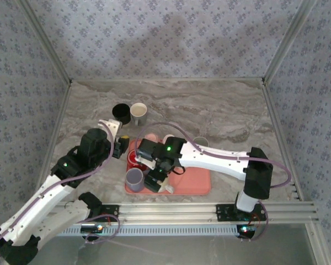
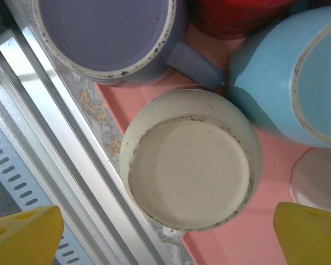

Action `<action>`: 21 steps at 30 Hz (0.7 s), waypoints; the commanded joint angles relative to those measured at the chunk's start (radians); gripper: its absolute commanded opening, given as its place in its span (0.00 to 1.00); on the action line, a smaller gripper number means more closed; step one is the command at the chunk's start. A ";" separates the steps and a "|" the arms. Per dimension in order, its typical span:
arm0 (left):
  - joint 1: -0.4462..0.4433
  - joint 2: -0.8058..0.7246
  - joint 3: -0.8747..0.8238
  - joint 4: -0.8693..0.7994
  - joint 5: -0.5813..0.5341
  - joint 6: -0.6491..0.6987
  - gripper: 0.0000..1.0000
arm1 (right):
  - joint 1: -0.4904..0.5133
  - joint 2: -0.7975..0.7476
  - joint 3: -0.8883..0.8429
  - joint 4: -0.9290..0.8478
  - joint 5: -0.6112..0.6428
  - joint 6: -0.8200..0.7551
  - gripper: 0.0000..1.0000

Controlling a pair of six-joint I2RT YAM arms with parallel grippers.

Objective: Turn the mug right side up

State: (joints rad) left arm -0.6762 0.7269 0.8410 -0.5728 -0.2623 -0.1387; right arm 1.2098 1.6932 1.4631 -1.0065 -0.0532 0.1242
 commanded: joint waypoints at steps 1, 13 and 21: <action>0.000 0.000 -0.006 0.021 -0.002 0.016 0.57 | 0.005 0.018 0.023 -0.024 -0.023 0.031 1.00; 0.001 -0.002 -0.008 0.018 -0.003 0.016 0.57 | 0.007 0.044 0.022 -0.019 0.030 0.035 1.00; 0.001 0.002 -0.010 0.017 -0.002 0.017 0.57 | 0.008 0.077 0.026 -0.033 0.047 0.034 1.00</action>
State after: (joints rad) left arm -0.6762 0.7292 0.8330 -0.5724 -0.2623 -0.1387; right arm 1.2098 1.7447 1.4635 -1.0069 -0.0216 0.1425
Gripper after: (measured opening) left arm 0.570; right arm 0.998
